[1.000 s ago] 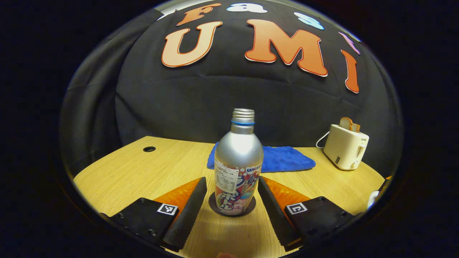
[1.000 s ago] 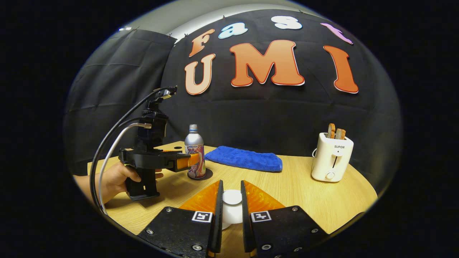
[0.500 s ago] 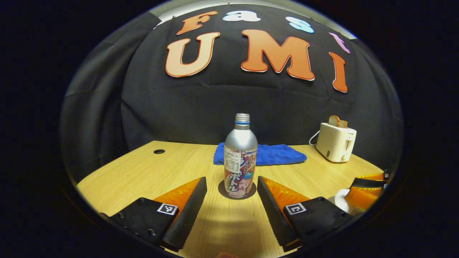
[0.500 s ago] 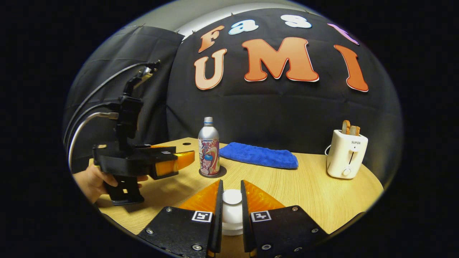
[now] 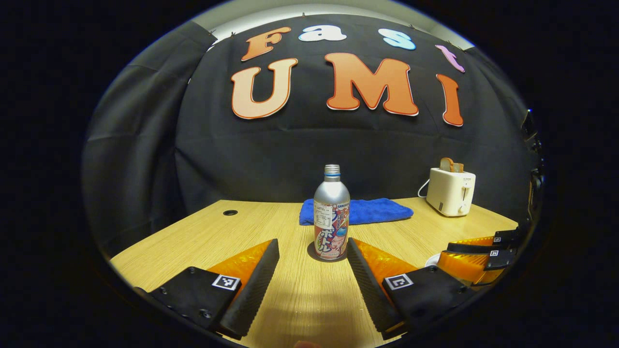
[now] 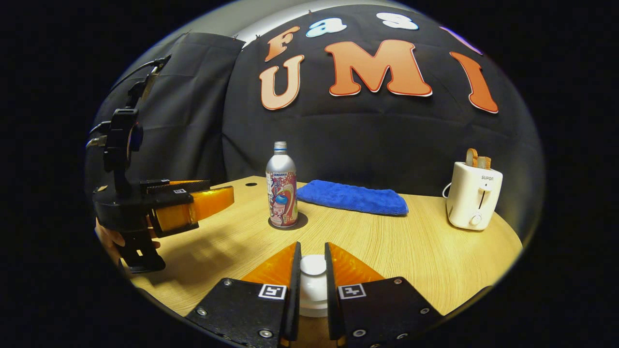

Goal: Open the teacup lid with one hand, grasp the water bottle and pour water into the teacup with the other hand; after pouring, place the water bottle on the coaster and then close the teacup lid.

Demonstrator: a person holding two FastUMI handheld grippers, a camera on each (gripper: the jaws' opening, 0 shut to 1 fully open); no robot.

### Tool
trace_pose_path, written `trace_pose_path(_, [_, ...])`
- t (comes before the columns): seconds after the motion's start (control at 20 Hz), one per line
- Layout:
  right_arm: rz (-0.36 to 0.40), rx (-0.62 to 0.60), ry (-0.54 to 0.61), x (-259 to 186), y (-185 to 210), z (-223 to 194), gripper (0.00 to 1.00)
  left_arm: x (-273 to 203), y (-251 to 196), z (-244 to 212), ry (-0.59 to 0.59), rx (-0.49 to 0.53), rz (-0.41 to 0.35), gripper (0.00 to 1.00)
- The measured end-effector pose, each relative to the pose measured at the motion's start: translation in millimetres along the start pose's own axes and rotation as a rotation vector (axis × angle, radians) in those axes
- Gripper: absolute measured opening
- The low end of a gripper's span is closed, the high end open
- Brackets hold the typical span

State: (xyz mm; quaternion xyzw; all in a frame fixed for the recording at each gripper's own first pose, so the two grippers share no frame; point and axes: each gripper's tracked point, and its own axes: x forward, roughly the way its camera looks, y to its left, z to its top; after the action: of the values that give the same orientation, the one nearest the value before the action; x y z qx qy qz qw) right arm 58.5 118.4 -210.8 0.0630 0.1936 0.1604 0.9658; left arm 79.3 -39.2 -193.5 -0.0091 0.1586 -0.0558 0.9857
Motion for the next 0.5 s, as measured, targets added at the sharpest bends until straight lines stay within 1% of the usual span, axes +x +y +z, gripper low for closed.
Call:
trace_pose_path(0.2, [-0.006, 0.02, 0.015, -1.5, -0.7, -1.7, 0.25, -5.6, 0.1, 1.5, -0.006, -0.005, 0.005, 0.93])
trace_pose_path(0.3, [-0.023, 0.023, 0.018, -3.1, -2.7, -2.4, 0.28, -9.1, -1.2, 8.8, -0.028, -0.01, 0.009, 0.93])
trace_pose_path(0.4, [-0.041, 0.008, 0.006, -7.4, -6.9, 2.8, 0.36, -13.6, -0.9, 16.6, -0.048, -0.008, 0.019, 0.93])
trace_pose_path(0.45, [-0.041, 0.011, -0.008, -10.3, -7.0, 8.0, 0.45, -17.3, -1.6, 21.6, -0.06, -0.008, 0.021, 0.93])
trace_pose_path(0.5, [-0.047, 0.015, -0.028, -14.9, -9.7, 15.1, 0.49, -21.4, -1.1, 28.7, -0.077, -0.008, 0.026, 0.93])
